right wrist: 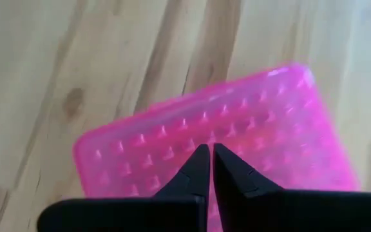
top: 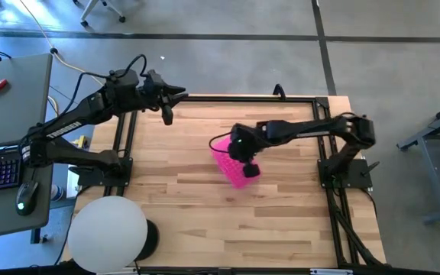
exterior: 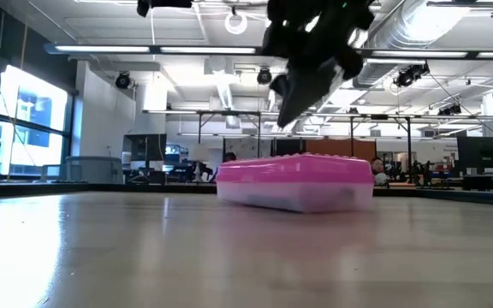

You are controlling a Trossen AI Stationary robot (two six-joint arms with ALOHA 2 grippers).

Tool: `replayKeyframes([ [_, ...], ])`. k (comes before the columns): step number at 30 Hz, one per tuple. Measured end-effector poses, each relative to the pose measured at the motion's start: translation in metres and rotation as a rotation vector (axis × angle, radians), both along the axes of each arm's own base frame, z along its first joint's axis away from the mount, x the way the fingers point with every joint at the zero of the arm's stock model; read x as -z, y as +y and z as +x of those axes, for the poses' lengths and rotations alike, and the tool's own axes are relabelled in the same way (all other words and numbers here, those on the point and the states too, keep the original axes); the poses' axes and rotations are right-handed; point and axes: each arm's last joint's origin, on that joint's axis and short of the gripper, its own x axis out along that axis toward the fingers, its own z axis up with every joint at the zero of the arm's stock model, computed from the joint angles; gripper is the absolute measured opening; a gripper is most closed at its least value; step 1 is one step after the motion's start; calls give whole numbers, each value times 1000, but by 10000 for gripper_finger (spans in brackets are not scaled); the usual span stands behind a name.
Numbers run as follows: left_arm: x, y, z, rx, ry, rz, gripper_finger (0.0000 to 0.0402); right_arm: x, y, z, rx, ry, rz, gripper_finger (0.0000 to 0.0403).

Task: Pick & place school supplies into a supply box
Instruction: Close the pink supply box

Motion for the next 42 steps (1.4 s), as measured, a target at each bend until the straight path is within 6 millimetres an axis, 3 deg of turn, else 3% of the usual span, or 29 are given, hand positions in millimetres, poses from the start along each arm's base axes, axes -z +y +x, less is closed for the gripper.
replayKeyframes([
  [6, 5, 3, 6, -1, 16, -31, 131, -42, 7, -18, -74, -143, -27, 0],
  [9, 8, 3, 9, 31, 17, -91, 131, -46, 19, -19, -84, -159, 31, 0],
  [16, 30, 11, 35, 143, 111, -182, 131, 13, 71, -30, -211, -161, 62, 0],
  [21, 59, 25, 66, 102, 193, -314, 131, 47, 81, -42, -144, -195, 63, 0],
  [28, 129, 42, 126, 110, 354, -418, 129, 57, 73, -46, -100, -226, 76, 0],
  [33, 170, 53, 158, 95, 377, -403, 90, 59, 68, -48, -83, -189, 73, 0],
  [38, 199, 58, 173, 95, 403, -421, 19, 61, 67, -51, -42, -145, 93, 0],
  [42, 215, 55, 178, 104, 446, -437, 23, 62, 66, -52, -35, -122, 90, 0],
])
